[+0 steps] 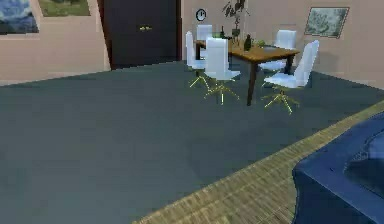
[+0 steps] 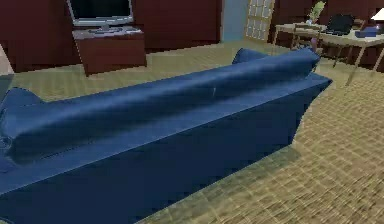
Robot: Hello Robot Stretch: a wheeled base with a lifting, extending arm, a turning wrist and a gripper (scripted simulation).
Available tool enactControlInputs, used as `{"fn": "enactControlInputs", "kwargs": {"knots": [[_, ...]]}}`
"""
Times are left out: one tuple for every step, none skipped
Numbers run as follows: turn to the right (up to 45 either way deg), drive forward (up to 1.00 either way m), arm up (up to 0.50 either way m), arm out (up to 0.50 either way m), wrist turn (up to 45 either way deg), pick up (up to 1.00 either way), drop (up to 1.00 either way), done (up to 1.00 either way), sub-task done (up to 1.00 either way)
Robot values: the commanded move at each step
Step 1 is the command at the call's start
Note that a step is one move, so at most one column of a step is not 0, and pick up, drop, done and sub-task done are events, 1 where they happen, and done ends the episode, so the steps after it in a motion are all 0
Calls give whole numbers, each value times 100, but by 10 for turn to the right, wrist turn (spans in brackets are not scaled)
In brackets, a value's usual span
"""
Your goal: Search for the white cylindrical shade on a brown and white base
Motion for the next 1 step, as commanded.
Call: {"fn": "enactControlInputs", "kwargs": {"knots": [[450,0,0,0,0,0,0,0,0]]}}
